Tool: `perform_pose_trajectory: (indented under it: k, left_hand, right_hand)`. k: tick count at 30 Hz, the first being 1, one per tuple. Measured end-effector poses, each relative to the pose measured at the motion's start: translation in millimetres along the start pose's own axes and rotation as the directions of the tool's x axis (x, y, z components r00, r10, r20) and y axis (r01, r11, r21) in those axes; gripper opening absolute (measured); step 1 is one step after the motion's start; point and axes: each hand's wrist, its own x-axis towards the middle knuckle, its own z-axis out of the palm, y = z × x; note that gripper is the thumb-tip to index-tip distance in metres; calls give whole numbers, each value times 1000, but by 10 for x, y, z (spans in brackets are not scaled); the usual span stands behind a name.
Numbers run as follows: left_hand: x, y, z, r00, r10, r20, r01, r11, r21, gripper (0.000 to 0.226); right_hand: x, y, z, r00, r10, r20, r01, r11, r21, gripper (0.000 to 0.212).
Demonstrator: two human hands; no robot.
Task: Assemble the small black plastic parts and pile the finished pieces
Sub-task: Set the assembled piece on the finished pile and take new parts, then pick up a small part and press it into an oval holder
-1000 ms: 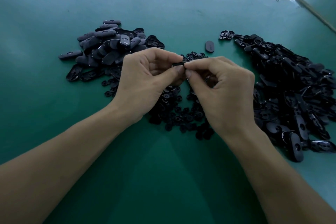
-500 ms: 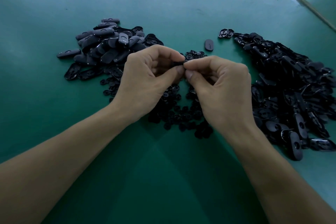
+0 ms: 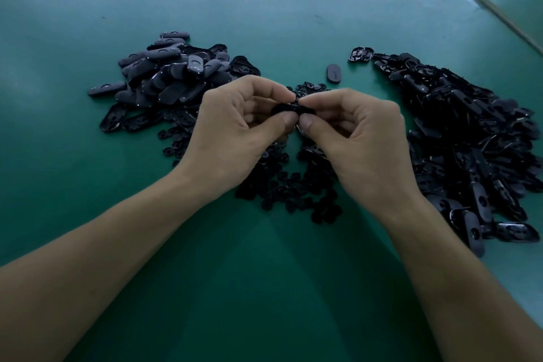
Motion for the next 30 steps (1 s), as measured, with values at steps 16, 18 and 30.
perform_pose_trajectory:
  k: [16, 18, 30]
  left_hand:
    - [-8, 32, 29, 999, -43, -10, 44, 999, 8, 25]
    - [-15, 40, 23, 999, -48, -12, 48, 999, 2, 25]
    - [-4, 7, 16, 991, -51, -125, 42, 996, -76, 21]
  right_hand:
    - [40, -9, -48, 995, 100, 27, -99, 995, -24, 12]
    - [36, -7, -55, 994, 105, 25, -105, 994, -11, 12]
    - [53, 31, -176, 993, 106, -59, -107, 994, -21, 24]
